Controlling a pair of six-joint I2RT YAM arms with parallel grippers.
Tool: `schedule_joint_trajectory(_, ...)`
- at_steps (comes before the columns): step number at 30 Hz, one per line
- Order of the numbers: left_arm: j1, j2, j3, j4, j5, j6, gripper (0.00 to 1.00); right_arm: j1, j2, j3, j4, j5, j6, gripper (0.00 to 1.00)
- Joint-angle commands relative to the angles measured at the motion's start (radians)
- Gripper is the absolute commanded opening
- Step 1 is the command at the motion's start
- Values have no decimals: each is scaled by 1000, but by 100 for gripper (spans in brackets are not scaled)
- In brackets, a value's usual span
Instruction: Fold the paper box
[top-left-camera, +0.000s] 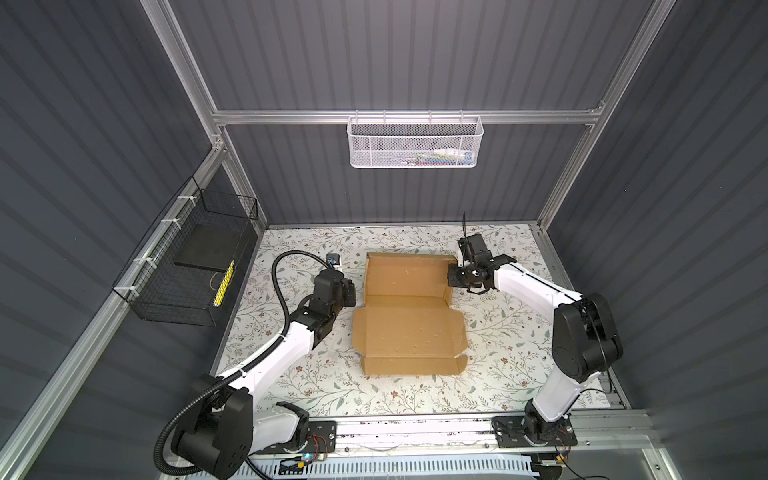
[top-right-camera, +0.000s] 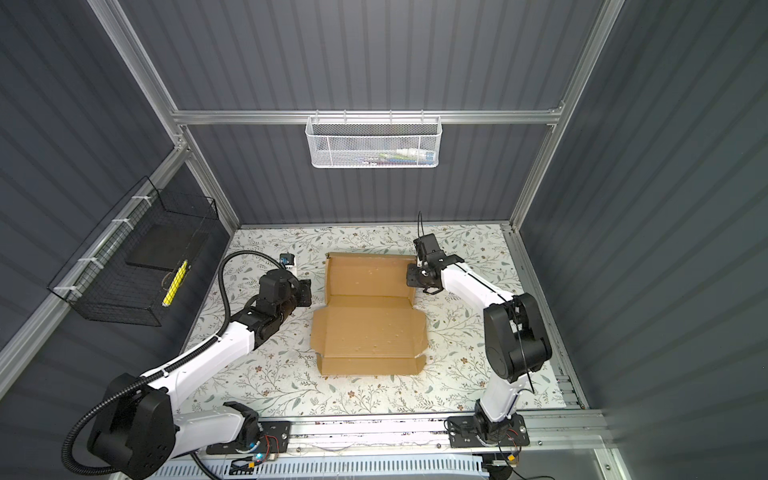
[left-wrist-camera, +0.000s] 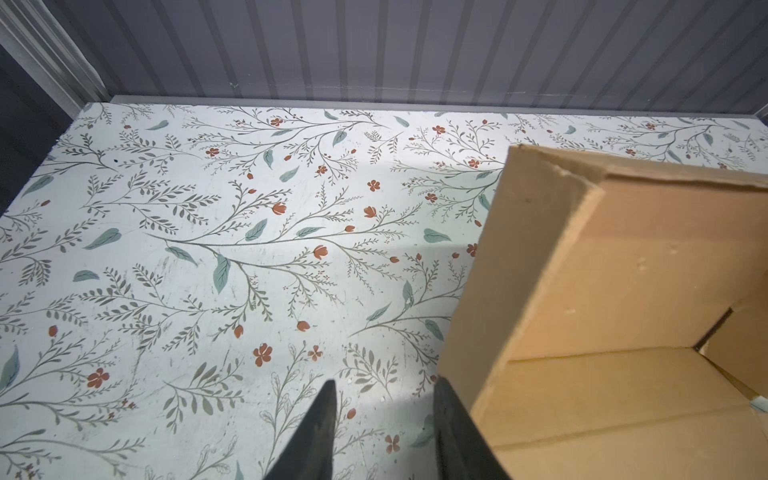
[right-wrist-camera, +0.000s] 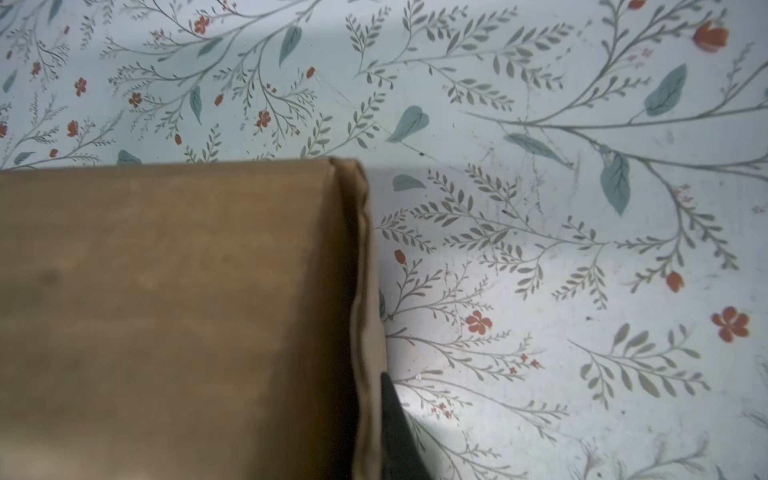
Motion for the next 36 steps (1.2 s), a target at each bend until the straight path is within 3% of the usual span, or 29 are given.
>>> schedule_joint_trajectory(1, 12, -27, 23, -68, 47, 21, 39, -6, 36, 64, -166, -40, 23, 10)
schedule_joint_trajectory(14, 17, -51, 59, -104, 145, 32, 39, -24, 133, 228, -375, -43, 41, 12)
schedule_joint_trajectory(36, 17, -82, 171, -201, 233, 43, 41, -45, 278, 323, -396, -106, 53, 18)
